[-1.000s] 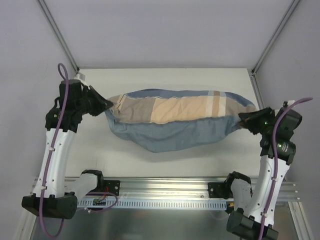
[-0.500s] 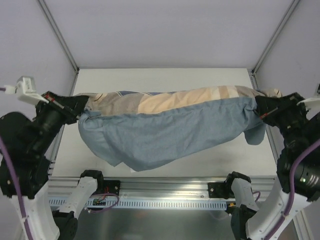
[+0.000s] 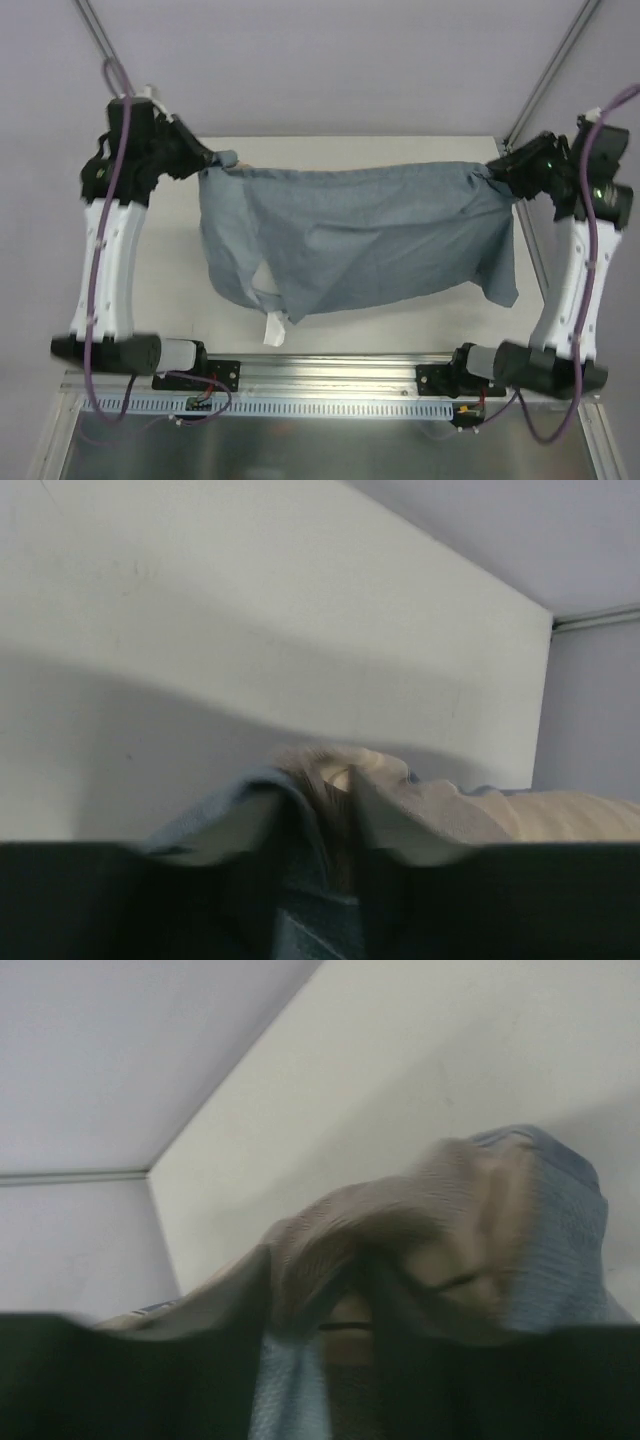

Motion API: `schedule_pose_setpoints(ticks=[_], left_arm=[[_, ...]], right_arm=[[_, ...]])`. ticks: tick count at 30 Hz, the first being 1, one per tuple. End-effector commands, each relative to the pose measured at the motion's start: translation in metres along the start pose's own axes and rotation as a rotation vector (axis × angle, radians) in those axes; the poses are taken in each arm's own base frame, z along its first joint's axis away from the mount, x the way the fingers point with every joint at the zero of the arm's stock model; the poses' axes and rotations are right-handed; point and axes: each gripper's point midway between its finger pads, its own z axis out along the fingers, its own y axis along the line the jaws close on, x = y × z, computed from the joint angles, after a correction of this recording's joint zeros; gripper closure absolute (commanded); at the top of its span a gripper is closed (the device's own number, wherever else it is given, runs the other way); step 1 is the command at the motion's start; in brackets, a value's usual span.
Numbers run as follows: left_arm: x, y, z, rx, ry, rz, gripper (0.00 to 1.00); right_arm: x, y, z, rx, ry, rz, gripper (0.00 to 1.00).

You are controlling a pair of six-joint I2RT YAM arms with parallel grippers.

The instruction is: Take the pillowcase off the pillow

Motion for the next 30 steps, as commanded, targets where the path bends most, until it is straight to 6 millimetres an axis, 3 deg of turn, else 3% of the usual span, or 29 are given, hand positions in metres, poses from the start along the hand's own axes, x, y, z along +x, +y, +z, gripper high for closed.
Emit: schedule_pose_setpoints(ticks=[1,2,3,4,5,7,8,12,18,19,21,22,23,24,25,27,29,30], left_arm=[[-0.016,0.003,0.084,-0.005,0.102,-0.020,0.60],[-0.002,0.010,0.108,-0.020,0.194,-0.033,0.08],[-0.002,0.008,0.112,-0.011,0.213,-0.029,0.01],[0.000,0.008,0.115,-0.005,0.226,-0.017,0.01],[0.003,0.011,0.115,-0.011,0.233,-0.019,0.01],[0.011,0.023,0.116,-0.056,0.240,-0.015,0.01],[0.012,0.025,0.112,-0.062,0.234,-0.003,0.01],[0.026,0.034,0.107,-0.081,0.258,0.001,0.03],[0.052,0.023,0.110,-0.073,0.301,0.041,0.06],[0.055,0.022,0.111,-0.076,0.308,0.037,0.06],[0.060,0.019,0.115,-0.087,0.311,0.047,0.05],[0.062,0.019,0.117,-0.092,0.316,0.045,0.05],[0.066,0.021,0.123,-0.103,0.327,0.041,0.05],[0.066,0.021,0.127,-0.108,0.327,0.038,0.05],[0.065,0.017,0.131,-0.106,0.324,0.033,0.05],[0.067,0.020,0.146,-0.132,0.333,0.038,0.05],[0.066,0.020,0.162,-0.154,0.331,0.034,0.04],[0.064,0.020,0.167,-0.161,0.327,0.030,0.04]], right_arm=[[-0.035,-0.020,0.103,0.123,0.042,-0.054,0.43],[-0.035,-0.030,0.111,0.201,0.088,-0.095,0.19],[-0.033,-0.027,0.105,0.217,0.092,-0.125,0.12],[-0.025,-0.026,0.109,0.229,0.110,-0.154,0.07],[-0.030,-0.027,0.108,0.245,0.068,-0.184,0.02],[-0.021,-0.034,0.110,0.249,0.053,-0.216,0.04],[-0.027,-0.024,0.101,0.213,-0.001,-0.229,0.04],[-0.007,-0.009,0.100,0.178,0.005,-0.308,0.04],[0.063,0.039,0.115,0.083,0.112,-0.514,0.04],[0.088,0.056,0.115,0.039,0.150,-0.568,0.04],[0.112,0.073,0.122,0.010,0.180,-0.625,0.04],[0.136,0.088,0.120,-0.030,0.214,-0.667,0.04],[0.141,0.101,0.120,-0.053,0.210,-0.696,0.04],[0.150,0.110,0.122,-0.067,0.222,-0.714,0.04],[0.175,0.112,0.132,-0.057,0.282,-0.754,0.04],[0.180,0.135,0.134,-0.084,0.272,-0.779,0.04],[0.205,0.140,0.155,-0.081,0.323,-0.803,0.04],[0.202,0.156,0.157,-0.110,0.306,-0.789,0.04]])
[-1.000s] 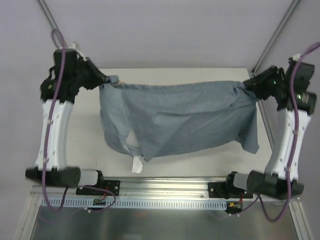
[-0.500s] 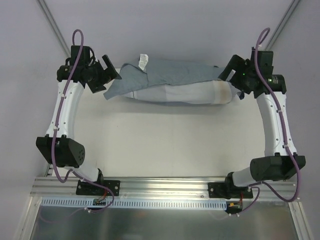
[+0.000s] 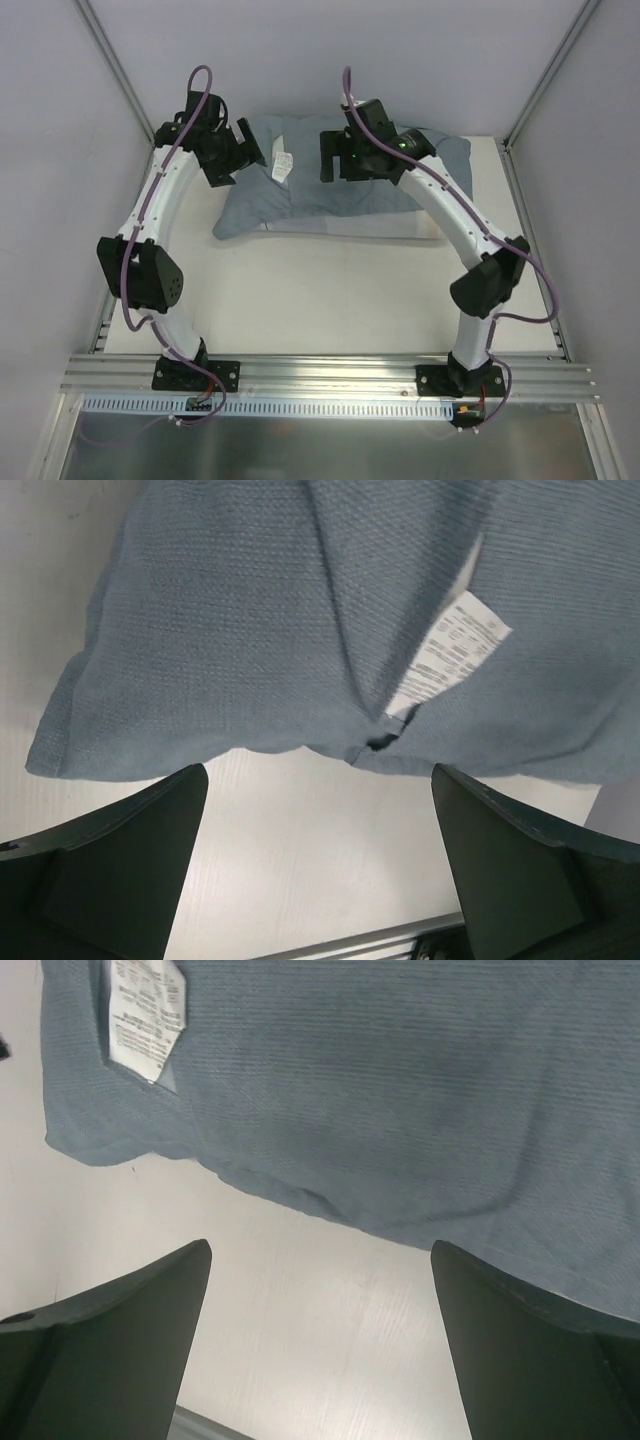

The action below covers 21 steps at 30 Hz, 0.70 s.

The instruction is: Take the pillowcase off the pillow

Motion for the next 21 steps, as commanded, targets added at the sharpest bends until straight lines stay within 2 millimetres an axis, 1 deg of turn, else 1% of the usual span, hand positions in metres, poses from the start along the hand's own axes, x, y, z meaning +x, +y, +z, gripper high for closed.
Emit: schedule_pose_setpoints(ticks=[1,2,3,4,5,6,7,8,9,10,11,12,13,14,15,16,17,18,19,20,21], left_arm=[[-0.024,-0.006,0.022,-0.040,-0.048,-0.021,0.04],[-0.025,-0.007,0.028,-0.037,-0.038,-0.021,0.04],[-0.028,-0.011,0.041,-0.033,-0.022,-0.023,0.04],[-0.028,-0.014,0.047,-0.025,-0.012,-0.020,0.04],[-0.026,-0.017,0.055,-0.019,0.005,-0.020,0.04],[-0.029,-0.022,0.059,-0.008,0.006,-0.014,0.04],[-0.022,-0.020,0.076,-0.009,0.048,-0.017,0.05],[-0.018,-0.022,0.083,-0.006,0.066,-0.015,0.09],[-0.014,-0.022,0.089,-0.008,0.082,-0.010,0.14],[-0.007,-0.018,0.100,-0.018,0.109,-0.007,0.37],[-0.001,-0.019,0.103,-0.012,0.129,0.000,0.50],[0.007,-0.012,0.109,-0.028,0.156,0.001,0.66],[0.011,-0.011,0.109,-0.031,0.164,0.002,0.81],[0.015,-0.011,0.108,-0.023,0.180,0.004,1.00],[0.026,-0.005,0.110,-0.031,0.210,0.004,1.00],[0.029,-0.006,0.100,-0.025,0.208,0.010,1.00],[0.033,-0.005,0.096,-0.031,0.206,0.019,1.00],[0.051,0.002,0.095,-0.050,0.242,0.045,1.00],[0.053,-0.001,0.078,-0.038,0.223,0.065,1.00],[0.061,0.000,0.071,-0.041,0.222,0.081,1.00],[0.081,0.012,0.069,-0.066,0.261,0.093,1.00]], right_arm=[[-0.020,0.010,0.020,0.016,-0.013,-0.022,0.04],[-0.023,0.011,0.029,0.023,-0.008,-0.021,0.04],[-0.039,0.017,0.028,0.013,-0.045,-0.014,0.04],[-0.032,0.013,0.054,0.048,-0.016,-0.019,0.04],[-0.034,0.010,0.064,0.066,-0.018,-0.016,0.04],[-0.042,0.007,0.069,0.079,-0.041,0.002,0.04],[-0.040,0.002,0.080,0.099,-0.031,0.012,0.02],[-0.032,-0.004,0.096,0.112,-0.004,0.032,0.01],[-0.029,-0.012,0.104,0.123,0.010,0.072,0.05],[-0.025,-0.016,0.111,0.126,0.027,0.087,0.21],[-0.021,-0.022,0.114,0.137,0.038,0.097,0.31],[-0.020,-0.026,0.116,0.140,0.039,0.105,0.45],[-0.006,-0.035,0.121,0.165,0.075,0.102,0.76],[-0.001,-0.040,0.119,0.179,0.082,0.102,0.91],[-0.007,-0.041,0.107,0.179,0.057,0.104,0.99],[0.013,-0.051,0.108,0.215,0.098,0.098,0.99],[0.020,-0.057,0.102,0.230,0.107,0.100,0.99],[0.007,-0.054,0.078,0.212,0.040,0.110,0.99],[0.013,-0.056,0.070,0.209,0.030,0.125,0.99],[0.055,-0.069,0.073,0.240,0.106,0.123,0.99],[0.040,-0.062,0.045,0.186,0.007,0.142,0.99]])
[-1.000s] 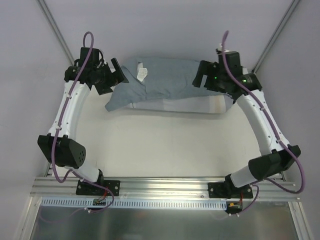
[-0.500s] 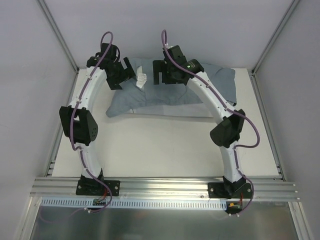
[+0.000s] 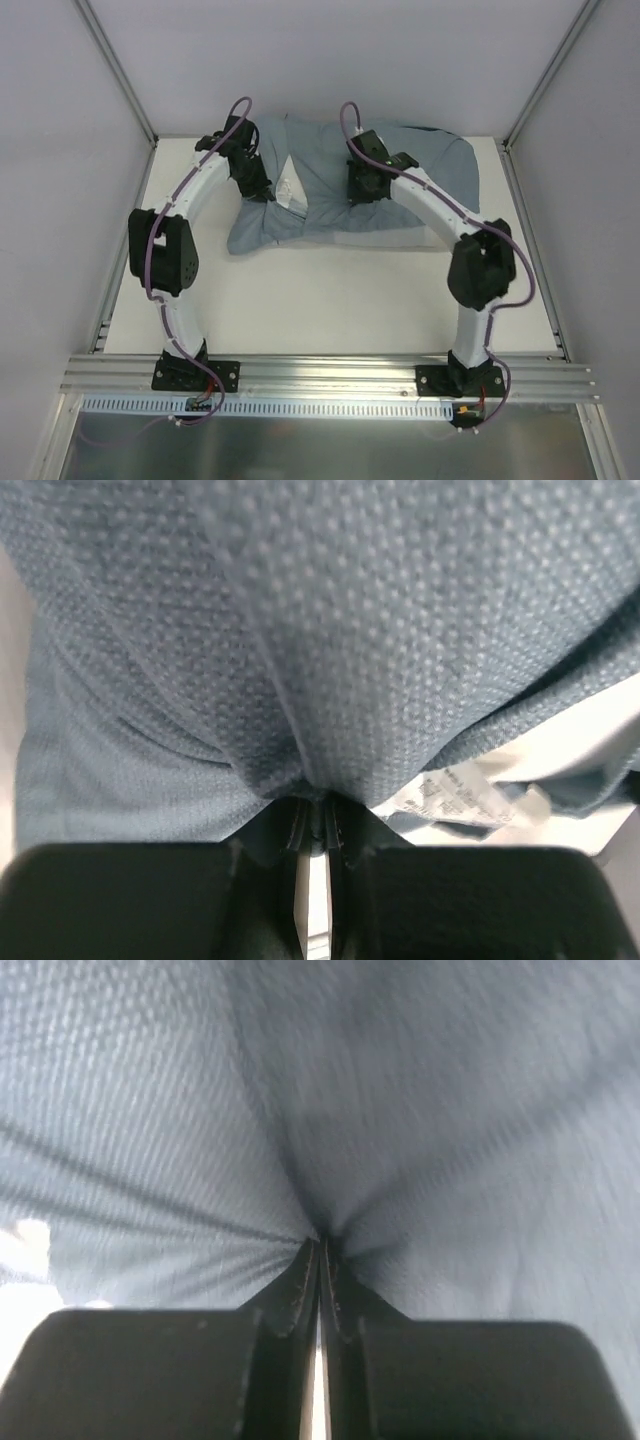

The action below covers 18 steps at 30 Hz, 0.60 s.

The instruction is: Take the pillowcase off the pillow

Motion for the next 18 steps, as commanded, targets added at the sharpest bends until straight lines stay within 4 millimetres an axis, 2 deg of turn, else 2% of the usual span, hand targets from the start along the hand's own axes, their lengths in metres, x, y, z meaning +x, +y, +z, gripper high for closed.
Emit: schedule_pose_setpoints(ticks=[1,2,3,4,5,6,7,8,9,11,12,13,14,15,16,17,18], left_arm=[[0.051,-0.001,-0.044,0.010,0.012,0.114,1.00],[0.061,-0.001,-0.050,0.013,0.013,0.131,1.00],[0.083,0.010,-0.047,-0.005,0.051,0.148,1.00],[0.095,0.004,-0.063,0.023,0.032,0.180,1.00],[0.105,0.005,-0.068,0.028,0.034,0.188,1.00],[0.123,0.015,-0.065,0.012,0.066,0.178,1.00],[0.130,0.011,-0.076,0.048,0.046,0.186,1.00],[0.140,0.016,-0.076,0.049,0.063,0.171,1.00],[0.143,0.015,-0.084,0.065,0.044,0.172,1.00],[0.147,0.017,-0.090,0.070,0.028,0.170,1.00],[0.147,0.015,-0.103,0.092,-0.006,0.167,0.95],[0.147,0.014,-0.108,0.101,-0.023,0.167,0.61],[0.149,0.014,-0.114,0.113,-0.034,0.160,0.38],[0.149,0.010,-0.128,0.148,-0.071,0.164,0.19],[0.150,0.009,-0.133,0.160,-0.085,0.161,0.06],[0.153,0.007,-0.138,0.175,-0.091,0.141,0.01],[0.154,0.006,-0.147,0.196,-0.115,0.137,0.01]], right_arm=[[0.011,-0.027,-0.074,0.000,-0.118,0.048,0.99],[0.022,-0.033,-0.083,0.003,-0.118,0.062,0.99],[0.056,-0.043,-0.080,0.028,-0.068,0.042,0.99],[0.058,-0.046,-0.104,0.010,-0.117,0.054,0.99],[0.070,-0.049,-0.110,0.006,-0.114,0.059,0.99],[0.098,-0.050,-0.106,0.007,-0.075,0.058,0.99],[0.102,-0.051,-0.119,-0.011,-0.102,0.075,0.99],[0.113,-0.048,-0.120,-0.018,-0.093,0.073,0.99],[0.122,-0.051,-0.118,-0.002,-0.086,0.090,0.99],[0.126,-0.049,-0.120,-0.003,-0.091,0.098,0.99],[0.130,-0.045,-0.122,-0.008,-0.083,0.086,0.97],[0.126,-0.040,-0.125,-0.019,-0.093,0.075,0.64],[0.126,-0.032,-0.128,-0.033,-0.097,0.042,0.43],[0.125,-0.028,-0.133,-0.034,-0.101,0.013,0.26],[0.112,-0.023,-0.143,-0.032,-0.145,-0.015,0.07],[0.113,-0.015,-0.148,-0.040,-0.143,-0.056,0.03],[0.110,-0.010,-0.153,-0.045,-0.159,-0.078,0.00]])
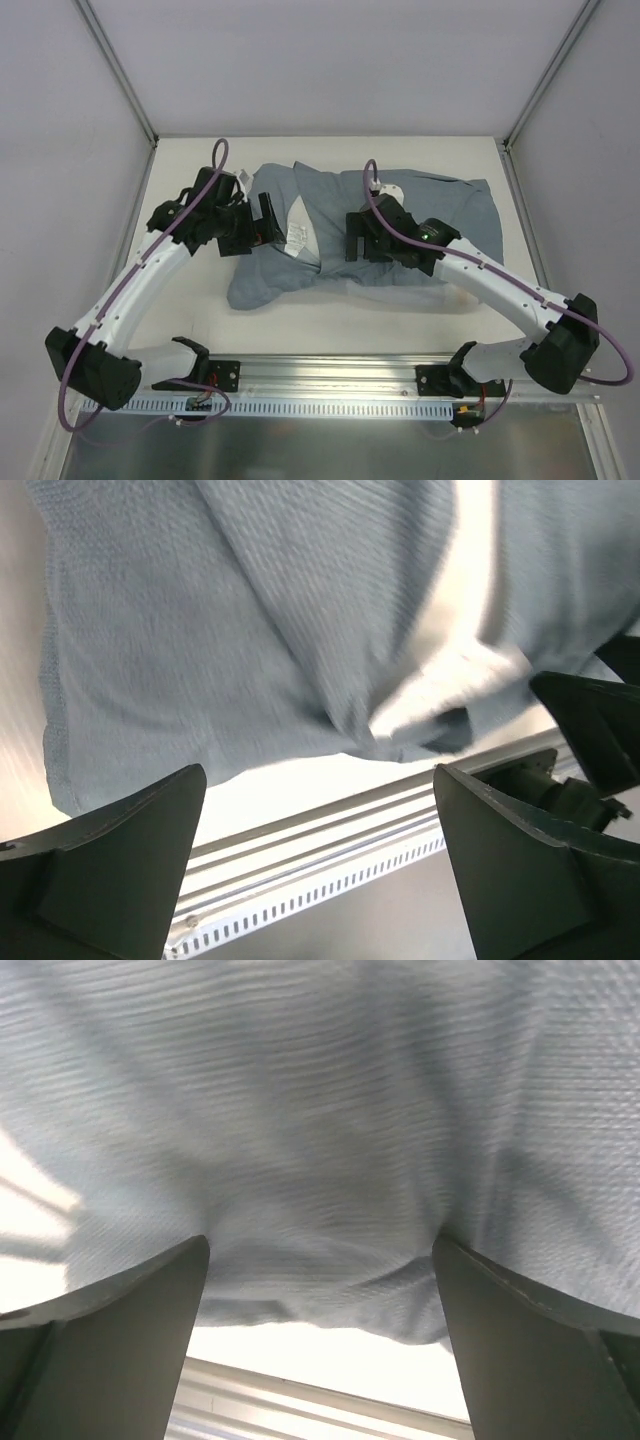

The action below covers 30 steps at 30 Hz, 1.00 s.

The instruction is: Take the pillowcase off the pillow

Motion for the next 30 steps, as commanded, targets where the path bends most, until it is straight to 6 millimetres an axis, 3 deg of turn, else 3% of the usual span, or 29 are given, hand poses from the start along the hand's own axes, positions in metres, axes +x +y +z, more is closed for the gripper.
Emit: schedule_pose_setpoints(ticks=[1,5,8,15,18,20,22,23,24,25,26,27,29,30], left_arm=[[-0.002,-0.008,-0.026,0.048,-0.089,-0.032,0.01],[0.002,-0.015,-0.030,0.049,-0.110,-0.077,0.01],[0.001,-0.018,-0.023,0.021,-0.112,-0.090,0.01],[-0.013,-0.011,0.020,-0.109,-0.072,-0.131,0.01],[-0.019,-0.012,0.033,-0.133,-0.060,-0.145,0.03],[-0.022,-0.011,0.039,-0.149,-0.059,-0.152,0.04],[-0.023,-0.012,0.042,-0.153,-0.056,-0.163,0.06],[-0.023,-0.011,0.047,-0.162,-0.049,-0.166,0.07],[-0.023,-0.010,0.049,-0.165,-0.044,-0.166,0.09],[-0.022,-0.010,0.052,-0.170,-0.038,-0.160,0.13],[-0.023,-0.005,0.056,-0.193,-0.037,-0.155,0.30],[-0.022,-0.002,0.058,-0.204,-0.038,-0.148,0.40],[-0.016,0.005,0.057,-0.219,-0.034,-0.134,0.70],[-0.013,0.008,0.055,-0.220,-0.032,-0.128,0.77]], right_arm=[[-0.041,0.019,-0.031,-0.001,-0.130,-0.072,0.00],[-0.045,0.053,-0.048,-0.046,-0.172,-0.155,0.04],[-0.041,0.066,-0.039,-0.039,-0.153,-0.184,0.04],[-0.033,0.085,-0.004,-0.018,-0.108,-0.207,0.01],[-0.026,0.090,0.013,0.002,-0.070,-0.218,0.07],[-0.023,0.089,0.023,0.024,-0.057,-0.225,0.16],[-0.022,0.082,0.027,0.042,-0.053,-0.207,0.40],[-0.024,0.080,0.025,0.041,-0.058,-0.193,0.59],[-0.024,0.076,0.025,0.053,-0.062,-0.186,0.68],[-0.024,0.070,0.026,0.067,-0.061,-0.175,0.78],[-0.025,0.065,0.026,0.077,-0.064,-0.166,0.90],[-0.029,0.060,0.020,0.077,-0.079,-0.144,0.95],[-0.027,0.039,0.020,0.112,-0.078,-0.097,0.99],[-0.033,0.030,0.010,0.112,-0.104,-0.060,0.99]])
